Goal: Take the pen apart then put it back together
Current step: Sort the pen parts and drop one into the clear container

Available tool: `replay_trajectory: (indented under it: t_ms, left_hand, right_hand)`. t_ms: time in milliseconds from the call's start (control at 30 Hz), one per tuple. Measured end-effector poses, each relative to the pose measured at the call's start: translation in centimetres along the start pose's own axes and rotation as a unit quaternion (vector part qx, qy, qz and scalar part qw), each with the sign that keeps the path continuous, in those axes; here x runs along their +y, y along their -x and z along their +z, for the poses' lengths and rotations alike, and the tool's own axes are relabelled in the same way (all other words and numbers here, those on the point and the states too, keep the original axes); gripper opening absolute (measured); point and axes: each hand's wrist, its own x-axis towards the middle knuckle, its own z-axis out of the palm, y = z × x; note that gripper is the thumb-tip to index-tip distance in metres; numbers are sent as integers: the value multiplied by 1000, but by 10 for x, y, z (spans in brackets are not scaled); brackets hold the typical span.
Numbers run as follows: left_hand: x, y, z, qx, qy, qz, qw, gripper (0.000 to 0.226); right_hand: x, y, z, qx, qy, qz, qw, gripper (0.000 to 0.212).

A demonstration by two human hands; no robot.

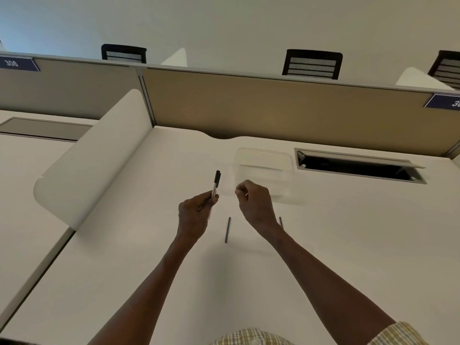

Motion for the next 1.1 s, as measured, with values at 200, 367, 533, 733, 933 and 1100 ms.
replay_trajectory:
  t_ms: [200,367,533,733,933,1100]
  left_hand:
    - [-6,0,-11,25,14,-56,998,16]
    - [-11,-2,-16,31,11,-59,998,14]
    - [-12,-6,-16,32,18,-64,997,14]
    - [-13,-6,-10,23,9,-61,998,20]
    - [-13,2,0,15,11,-75,997,26]
    - [-9,1,2,11,17,-70,997,28]
  right_hand:
    - [24,21,32,-79,71,121,987,17]
    - [35,32,53,-143,109,172,969,20]
    - [38,38,63,-163,138,190,958,32]
    - [33,37,70,-178,152,202,951,18]
    - [32,33,72,-182,140,232,945,15]
    - [39,30,67,-192,107,248,944,21]
